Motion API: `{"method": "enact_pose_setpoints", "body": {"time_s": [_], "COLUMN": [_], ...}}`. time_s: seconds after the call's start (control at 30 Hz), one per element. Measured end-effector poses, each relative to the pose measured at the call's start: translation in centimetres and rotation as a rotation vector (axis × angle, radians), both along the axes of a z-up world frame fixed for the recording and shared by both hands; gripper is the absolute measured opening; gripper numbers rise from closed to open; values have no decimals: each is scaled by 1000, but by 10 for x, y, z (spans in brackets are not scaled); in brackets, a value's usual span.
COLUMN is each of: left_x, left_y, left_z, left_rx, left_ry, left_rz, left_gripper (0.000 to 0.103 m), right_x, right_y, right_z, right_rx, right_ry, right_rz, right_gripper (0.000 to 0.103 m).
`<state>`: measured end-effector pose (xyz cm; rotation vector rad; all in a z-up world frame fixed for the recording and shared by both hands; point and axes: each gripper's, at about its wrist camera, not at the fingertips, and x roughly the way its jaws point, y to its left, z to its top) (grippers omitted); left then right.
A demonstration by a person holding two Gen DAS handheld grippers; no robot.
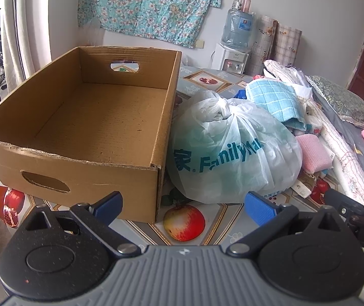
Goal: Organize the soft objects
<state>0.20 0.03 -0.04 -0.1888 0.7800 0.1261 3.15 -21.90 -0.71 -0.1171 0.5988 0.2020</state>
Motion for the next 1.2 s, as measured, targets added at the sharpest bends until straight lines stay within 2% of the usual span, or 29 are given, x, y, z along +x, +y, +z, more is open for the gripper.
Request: {"method": "enact_pose_setpoints", "body": {"time_s": [1.2], "left_x": [0], "left_y": [1], "left_z": [-3], "left_rx": [12], "left_ry": [11], "left_rz": [9], "left_gripper": [103], "right_x": [3], "right_y": [3], "right_z": [-1], "right_rx": [-4], "right_ry": [5], "right_rz": [4], "right_gripper": [102]}}
